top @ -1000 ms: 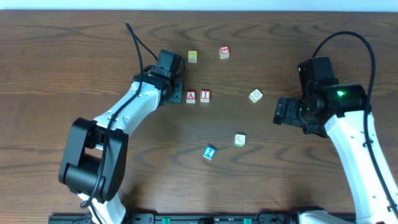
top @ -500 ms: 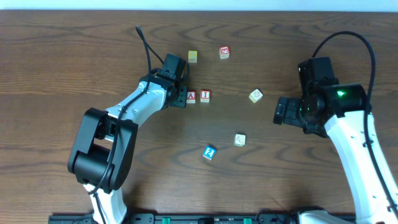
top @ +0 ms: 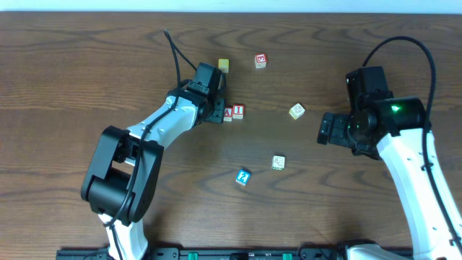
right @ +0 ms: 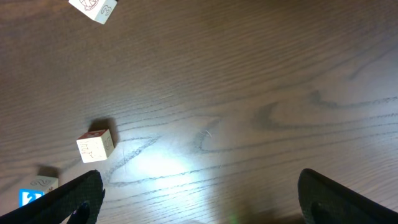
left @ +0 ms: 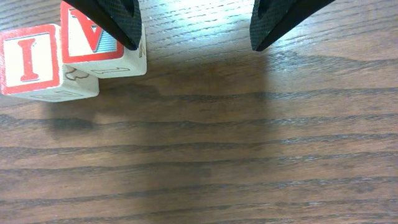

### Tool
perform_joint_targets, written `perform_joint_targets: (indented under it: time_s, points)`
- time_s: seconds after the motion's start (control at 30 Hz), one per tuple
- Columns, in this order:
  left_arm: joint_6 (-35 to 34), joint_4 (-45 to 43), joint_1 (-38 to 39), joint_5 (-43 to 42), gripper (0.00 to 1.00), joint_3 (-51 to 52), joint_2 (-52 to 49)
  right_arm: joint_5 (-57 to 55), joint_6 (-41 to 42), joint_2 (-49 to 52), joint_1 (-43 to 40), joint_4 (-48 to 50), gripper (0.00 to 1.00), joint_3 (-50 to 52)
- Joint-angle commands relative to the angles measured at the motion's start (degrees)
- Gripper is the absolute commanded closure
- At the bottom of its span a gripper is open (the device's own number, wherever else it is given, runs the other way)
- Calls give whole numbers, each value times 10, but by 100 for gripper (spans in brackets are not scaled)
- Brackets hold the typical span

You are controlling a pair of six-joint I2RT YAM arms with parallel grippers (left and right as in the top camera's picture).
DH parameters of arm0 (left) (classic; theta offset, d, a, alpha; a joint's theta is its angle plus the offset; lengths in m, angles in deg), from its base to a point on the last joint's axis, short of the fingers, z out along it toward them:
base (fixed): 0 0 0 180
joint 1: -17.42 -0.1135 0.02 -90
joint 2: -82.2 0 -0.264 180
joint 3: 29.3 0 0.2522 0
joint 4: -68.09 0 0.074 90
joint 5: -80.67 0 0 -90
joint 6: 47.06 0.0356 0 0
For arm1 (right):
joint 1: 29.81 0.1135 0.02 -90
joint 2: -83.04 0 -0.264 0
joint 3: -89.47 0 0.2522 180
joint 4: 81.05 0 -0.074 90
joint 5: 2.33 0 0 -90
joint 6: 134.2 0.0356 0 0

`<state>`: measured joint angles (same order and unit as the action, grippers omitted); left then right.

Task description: Spell out Ai2

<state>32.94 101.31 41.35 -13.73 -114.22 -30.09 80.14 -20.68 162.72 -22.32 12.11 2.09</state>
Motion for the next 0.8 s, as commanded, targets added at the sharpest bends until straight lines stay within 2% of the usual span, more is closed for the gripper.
perform_joint_targets:
  time_s: [0.0, 0.17, 0.4, 0.53, 0.77]
  points:
    - [10, 0, 2, -5, 43, 0, -7, -6, 9, -6, 3, 0, 1, -5]
    - [10, 5, 1, 12, 43, 0, -7, -6, 9, -6, 3, 0, 1, -5]
    - [10, 73, 1, 64, 45, 0, -7, -6, 9, -6, 3, 0, 1, -5]
    - [10, 96, 2, 10, 46, 0, -5, -6, 9, -6, 3, 0, 1, -5]
    - [10, 76, 2, -66, 45, 0, -5, -6, 9, -6, 3, 0, 1, -5]
